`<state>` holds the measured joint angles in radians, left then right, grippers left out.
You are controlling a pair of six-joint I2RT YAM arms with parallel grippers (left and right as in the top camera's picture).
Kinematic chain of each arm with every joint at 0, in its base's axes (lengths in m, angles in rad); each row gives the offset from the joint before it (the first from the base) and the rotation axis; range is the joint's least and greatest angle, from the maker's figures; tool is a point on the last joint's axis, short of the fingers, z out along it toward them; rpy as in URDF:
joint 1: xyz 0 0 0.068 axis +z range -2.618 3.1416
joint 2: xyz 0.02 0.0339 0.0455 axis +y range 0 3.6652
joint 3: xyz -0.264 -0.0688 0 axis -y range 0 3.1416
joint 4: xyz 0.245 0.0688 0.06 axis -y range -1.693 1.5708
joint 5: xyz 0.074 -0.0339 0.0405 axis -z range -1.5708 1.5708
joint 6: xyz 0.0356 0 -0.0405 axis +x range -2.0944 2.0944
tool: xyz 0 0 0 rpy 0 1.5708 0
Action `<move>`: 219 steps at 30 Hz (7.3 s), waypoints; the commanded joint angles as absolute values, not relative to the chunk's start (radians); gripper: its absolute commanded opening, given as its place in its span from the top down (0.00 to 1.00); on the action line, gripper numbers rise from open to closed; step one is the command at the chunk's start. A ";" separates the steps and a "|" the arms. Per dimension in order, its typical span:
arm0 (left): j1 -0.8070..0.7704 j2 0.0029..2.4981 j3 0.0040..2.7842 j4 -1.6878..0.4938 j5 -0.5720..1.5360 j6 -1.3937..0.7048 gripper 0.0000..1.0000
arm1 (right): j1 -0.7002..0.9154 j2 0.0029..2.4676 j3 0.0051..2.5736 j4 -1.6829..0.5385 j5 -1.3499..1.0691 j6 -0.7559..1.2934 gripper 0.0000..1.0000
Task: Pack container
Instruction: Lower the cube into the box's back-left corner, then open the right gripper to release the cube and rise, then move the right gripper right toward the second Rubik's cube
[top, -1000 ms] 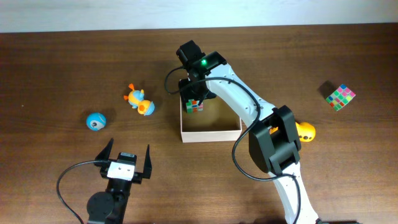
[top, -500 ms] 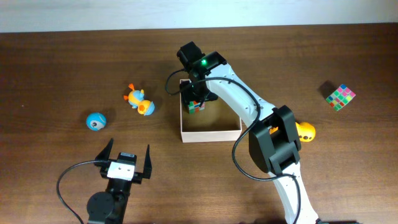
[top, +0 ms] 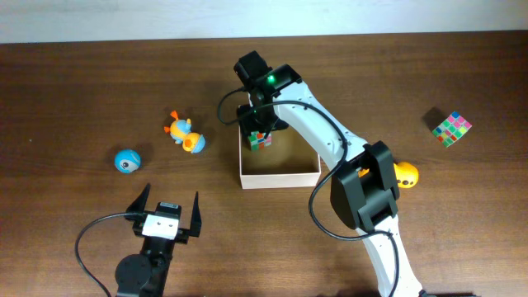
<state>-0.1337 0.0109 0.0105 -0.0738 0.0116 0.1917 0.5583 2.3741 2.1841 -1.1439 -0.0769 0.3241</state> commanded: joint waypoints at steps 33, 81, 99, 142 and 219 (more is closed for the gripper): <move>-0.128 0.006 0.009 -0.081 0.012 0.208 0.01 | 0.564 2.354 2.196 -1.369 0.038 0.292 0.73; -0.128 0.006 0.009 -0.081 0.012 0.208 0.01 | 0.601 2.358 2.044 -1.069 -0.085 0.292 0.73; -0.128 0.006 0.009 -0.081 0.012 0.208 0.01 | 0.586 2.358 2.044 -1.162 0.180 0.269 0.73; -0.128 0.006 0.009 -0.081 0.012 0.208 0.01 | 0.537 2.358 2.044 -1.058 0.033 0.187 0.73; -0.128 0.006 0.009 -0.081 0.012 0.208 0.01 | -0.254 1.898 1.916 -1.293 0.053 0.308 0.49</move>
<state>-0.1337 0.0109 0.0105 -0.0738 0.0116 0.1917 -0.2268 1.8740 1.9633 -1.3235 0.0731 0.2642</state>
